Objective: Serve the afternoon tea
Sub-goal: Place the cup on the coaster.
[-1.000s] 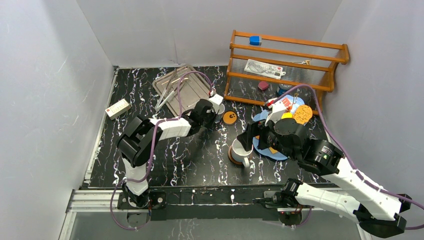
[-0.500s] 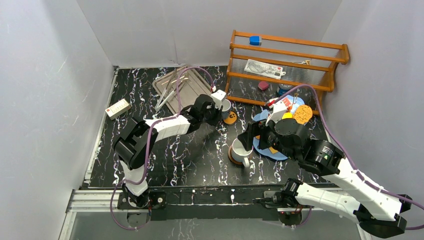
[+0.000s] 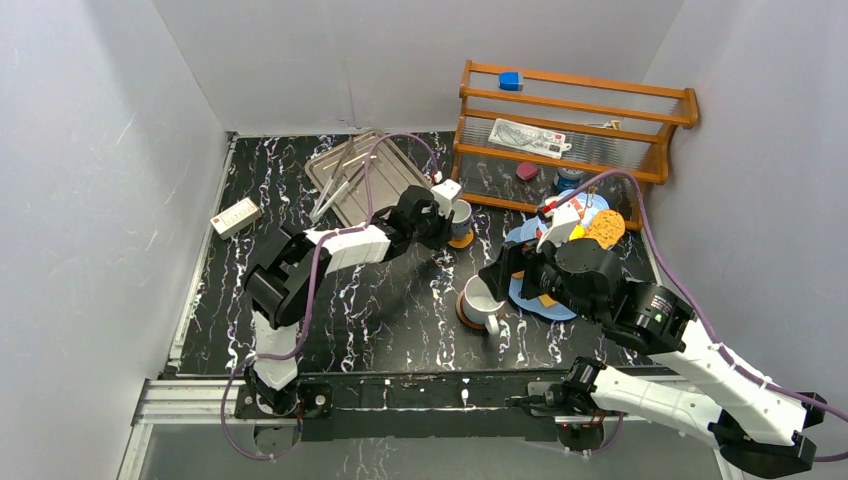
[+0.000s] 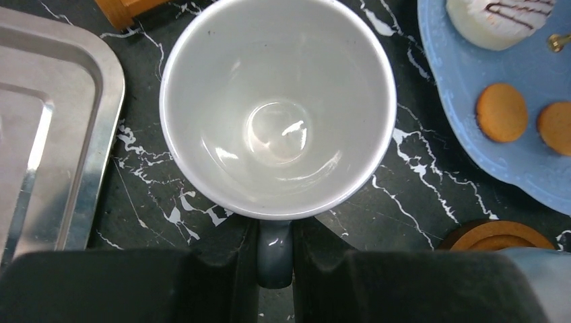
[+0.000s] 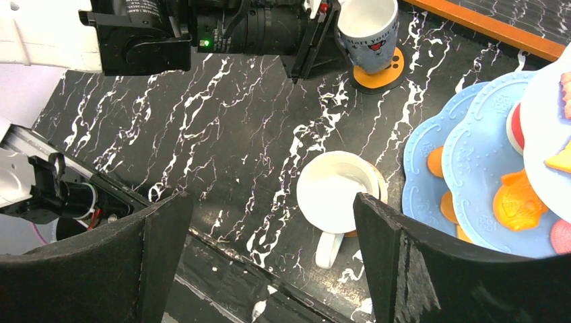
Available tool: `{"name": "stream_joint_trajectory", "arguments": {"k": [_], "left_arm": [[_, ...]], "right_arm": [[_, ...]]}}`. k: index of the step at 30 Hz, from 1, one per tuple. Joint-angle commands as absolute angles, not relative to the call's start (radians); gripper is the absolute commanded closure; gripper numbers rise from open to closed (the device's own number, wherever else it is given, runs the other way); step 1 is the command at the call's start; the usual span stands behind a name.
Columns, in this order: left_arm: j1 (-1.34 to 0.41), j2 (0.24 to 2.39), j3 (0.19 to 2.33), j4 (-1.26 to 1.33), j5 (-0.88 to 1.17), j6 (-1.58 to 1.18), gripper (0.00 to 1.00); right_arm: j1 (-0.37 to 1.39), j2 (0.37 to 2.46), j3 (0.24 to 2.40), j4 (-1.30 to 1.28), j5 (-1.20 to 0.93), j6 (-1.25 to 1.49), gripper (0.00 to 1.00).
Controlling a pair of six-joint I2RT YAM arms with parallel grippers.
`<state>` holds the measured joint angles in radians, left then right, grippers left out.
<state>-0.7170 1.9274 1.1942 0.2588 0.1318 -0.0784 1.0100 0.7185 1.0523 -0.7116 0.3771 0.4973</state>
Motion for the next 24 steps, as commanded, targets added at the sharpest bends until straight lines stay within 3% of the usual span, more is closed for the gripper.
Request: {"name": "stream_joint_trajectory", "arguments": {"k": [1, 24], "left_arm": [[-0.72, 1.92, 1.246, 0.281, 0.151, -0.059, 1.0], [-0.743, 1.973, 1.294, 0.218, 0.13, -0.007, 0.84]], "right_arm": [[1.013, 0.706, 1.099, -0.712, 0.411, 0.5, 0.01], [1.013, 0.714, 1.09, -0.703, 0.422, 0.495, 0.01]]}}
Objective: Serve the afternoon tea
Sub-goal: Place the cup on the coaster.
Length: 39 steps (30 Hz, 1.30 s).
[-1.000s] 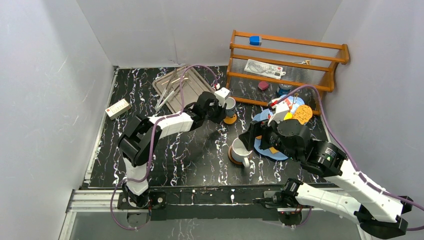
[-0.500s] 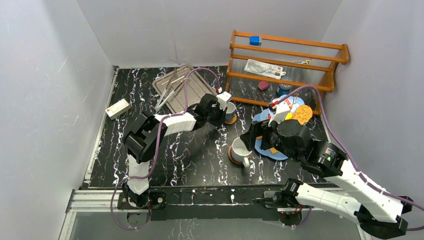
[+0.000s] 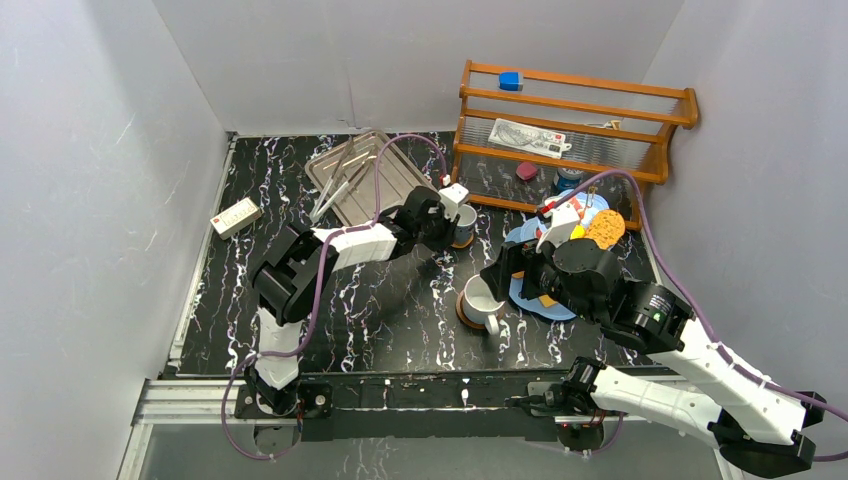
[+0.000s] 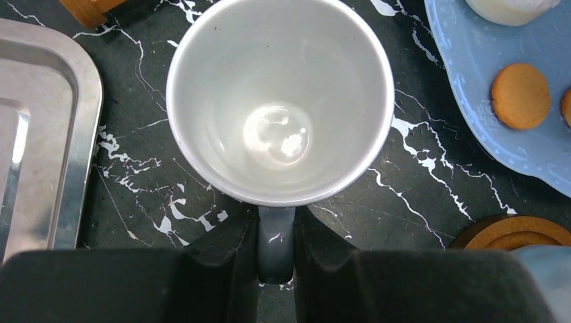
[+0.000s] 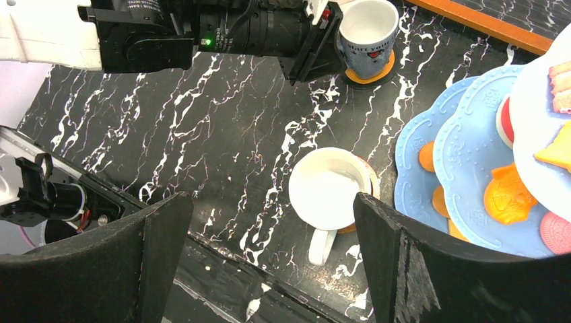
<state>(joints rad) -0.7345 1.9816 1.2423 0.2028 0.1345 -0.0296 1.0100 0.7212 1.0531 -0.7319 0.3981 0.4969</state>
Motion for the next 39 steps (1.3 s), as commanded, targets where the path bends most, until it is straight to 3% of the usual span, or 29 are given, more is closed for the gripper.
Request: {"name": "stream_joint_trajectory", "arguments": {"k": [1, 22, 34, 39], "left_arm": [[-0.743, 1.973, 1.294, 0.217, 0.125, -0.006, 0.84], [-0.752, 1.935, 1.26, 0.202, 0.082, -0.005, 0.82], [-0.753, 1.905, 1.232, 0.196, 0.067, -0.008, 0.71], [-0.754, 1.888, 1.22, 0.196, 0.06, -0.005, 0.75]], "right_arm": [[1.012, 0.713, 1.09, -0.704, 0.423, 0.495, 0.01], [1.014, 0.709, 1.086, -0.703, 0.42, 0.495, 0.01], [1.012, 0.709, 1.079, -0.696, 0.42, 0.495, 0.01], [1.013, 0.713, 1.077, -0.69, 0.414, 0.497, 0.01]]}}
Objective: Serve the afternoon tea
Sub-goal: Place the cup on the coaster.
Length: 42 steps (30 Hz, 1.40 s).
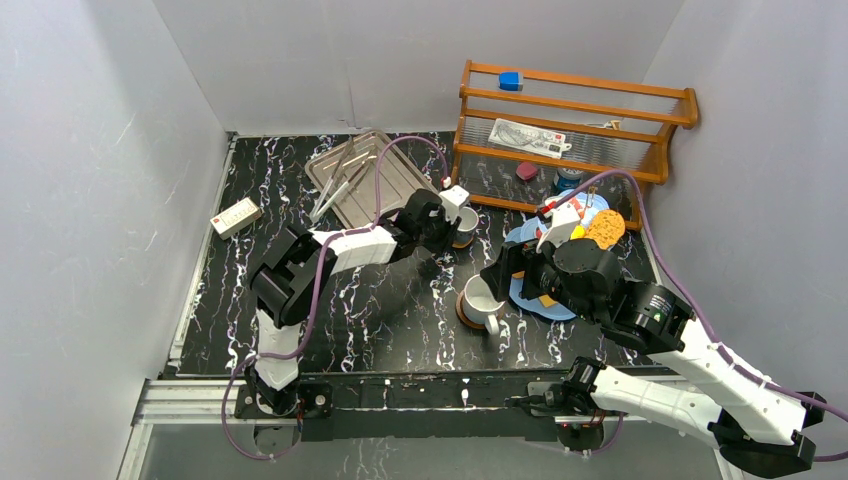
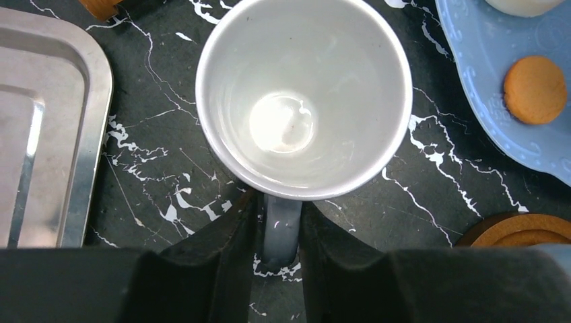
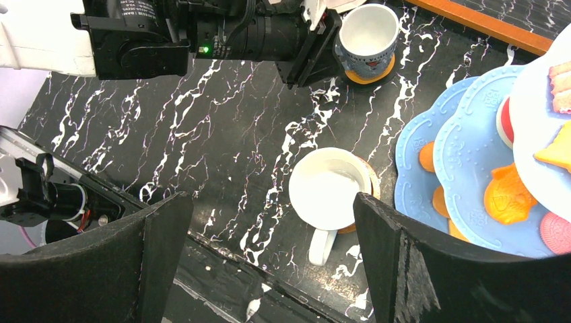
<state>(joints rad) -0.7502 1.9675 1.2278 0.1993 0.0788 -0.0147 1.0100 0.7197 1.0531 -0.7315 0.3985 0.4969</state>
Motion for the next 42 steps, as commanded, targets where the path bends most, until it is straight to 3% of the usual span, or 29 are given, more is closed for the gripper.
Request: {"name": "stream_joint_trajectory", "arguments": {"k": [1, 26, 35, 42], "left_arm": [[-0.754, 1.885, 1.219, 0.196, 0.061, -0.004, 0.76], [-0.755, 1.858, 1.198, 0.193, 0.034, -0.005, 0.82], [-0.755, 1.857, 1.192, 0.187, 0.026, -0.005, 0.72], [-0.755, 1.795, 1.177, 0.155, 0.016, -0.064, 0.59]], "right_arm": [[1.014, 0.713, 1.076, -0.69, 0.413, 0.497, 0.01], [1.012, 0.724, 1.067, -0.673, 0.404, 0.496, 0.01], [1.012, 0.727, 1.065, -0.667, 0.403, 0.494, 0.01], [1.013, 0.734, 1.065, -0.667, 0.398, 0.495, 0.02]]}}
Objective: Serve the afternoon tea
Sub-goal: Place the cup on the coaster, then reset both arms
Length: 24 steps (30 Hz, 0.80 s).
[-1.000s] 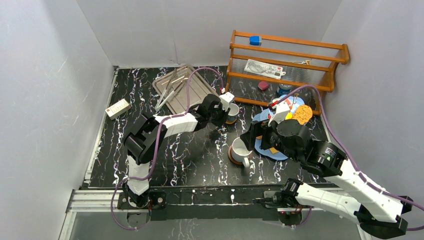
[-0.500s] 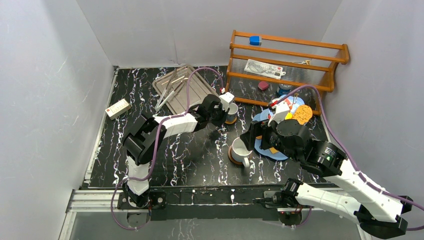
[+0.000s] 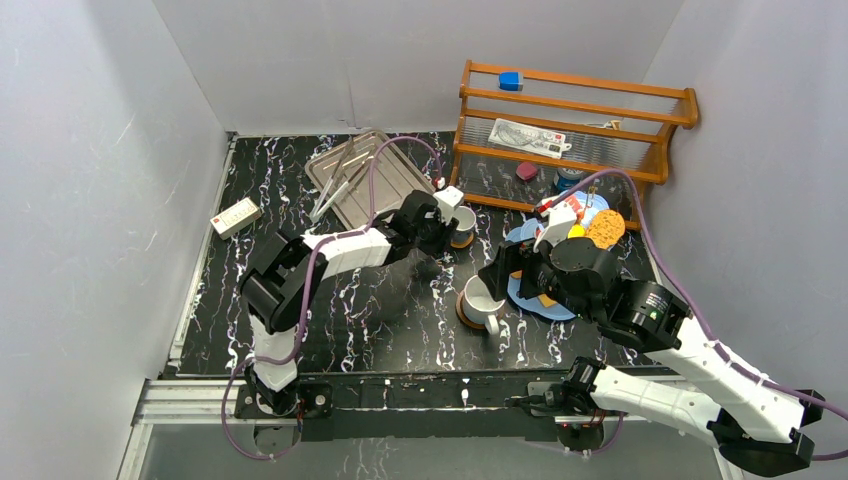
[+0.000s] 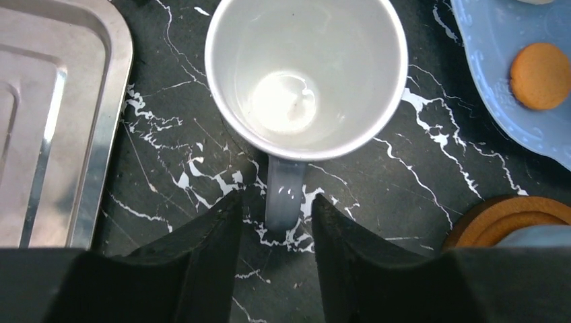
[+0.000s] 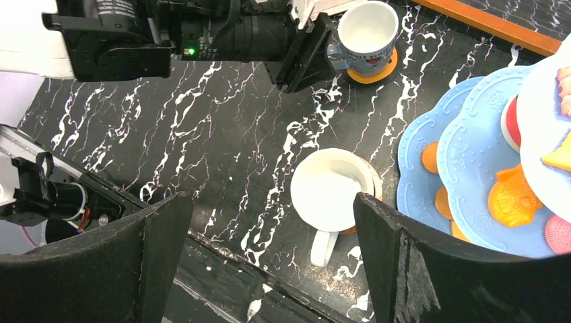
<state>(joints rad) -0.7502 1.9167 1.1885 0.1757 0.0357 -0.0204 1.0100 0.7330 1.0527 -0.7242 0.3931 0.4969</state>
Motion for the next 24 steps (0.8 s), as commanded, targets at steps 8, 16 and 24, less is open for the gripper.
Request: {"name": "stream_joint_trajectory", "arguments": {"k": [8, 16, 24], "left_arm": [[-0.755, 1.622, 1.169, 0.038, -0.016, -0.161, 0.37], [-0.756, 1.386, 1.172, -0.095, -0.025, -0.222, 0.12], [-0.756, 1.153, 1.183, -0.223, 0.0, -0.311, 0.09]], "right_arm": [[1.013, 0.749, 1.066, -0.66, 0.391, 0.501, 0.01], [1.012, 0.778, 1.082, -0.663, 0.446, 0.517, 0.01], [1.013, 0.809, 1.115, -0.664, 0.487, 0.502, 0.01]]}}
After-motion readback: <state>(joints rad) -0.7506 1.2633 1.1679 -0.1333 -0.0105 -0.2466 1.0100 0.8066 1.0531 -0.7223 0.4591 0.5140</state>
